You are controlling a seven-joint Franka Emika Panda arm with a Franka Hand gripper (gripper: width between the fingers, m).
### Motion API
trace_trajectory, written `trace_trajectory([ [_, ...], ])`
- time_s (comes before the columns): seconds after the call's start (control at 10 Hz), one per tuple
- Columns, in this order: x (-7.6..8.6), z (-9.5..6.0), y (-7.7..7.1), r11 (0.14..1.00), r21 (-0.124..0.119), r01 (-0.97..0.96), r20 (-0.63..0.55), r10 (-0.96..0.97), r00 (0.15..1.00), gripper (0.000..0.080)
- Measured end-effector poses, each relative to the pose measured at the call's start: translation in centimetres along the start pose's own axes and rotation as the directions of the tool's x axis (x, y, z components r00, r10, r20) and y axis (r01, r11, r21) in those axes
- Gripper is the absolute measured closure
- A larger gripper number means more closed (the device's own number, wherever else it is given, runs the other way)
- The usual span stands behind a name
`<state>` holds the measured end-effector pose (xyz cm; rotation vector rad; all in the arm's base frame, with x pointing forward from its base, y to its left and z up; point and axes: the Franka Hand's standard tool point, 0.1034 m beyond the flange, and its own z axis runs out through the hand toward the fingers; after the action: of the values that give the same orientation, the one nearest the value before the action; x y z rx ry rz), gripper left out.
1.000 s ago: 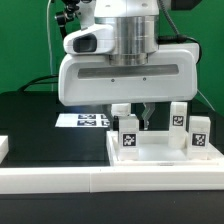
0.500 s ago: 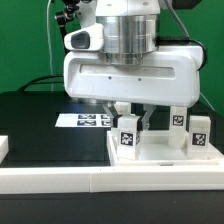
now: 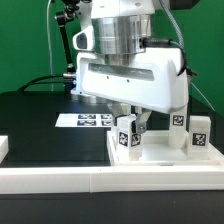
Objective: Assemble square table
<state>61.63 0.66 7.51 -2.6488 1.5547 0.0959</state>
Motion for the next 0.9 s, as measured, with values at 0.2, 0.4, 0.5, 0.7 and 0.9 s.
trace_trajectory([
  [0.2,0.06,-0.03,-0.03,0.986,0.008,-0.164,0.011,0.163,0.986,0.0509],
  [0.4,0.12,-0.07,-0.11,0.945,0.011,-0.327,0.017,0.327,0.945,0.0509],
  [0.5,0.17,-0.07,-0.19,0.928,0.015,-0.372,0.017,0.371,0.928,0.0509],
  [0.7,0.3,-0.08,-0.44,0.905,0.028,-0.425,0.015,0.425,0.905,0.0509],
  [0.9,0.25,-0.03,-0.51,0.881,0.031,-0.472,0.023,0.471,0.882,0.0414],
])
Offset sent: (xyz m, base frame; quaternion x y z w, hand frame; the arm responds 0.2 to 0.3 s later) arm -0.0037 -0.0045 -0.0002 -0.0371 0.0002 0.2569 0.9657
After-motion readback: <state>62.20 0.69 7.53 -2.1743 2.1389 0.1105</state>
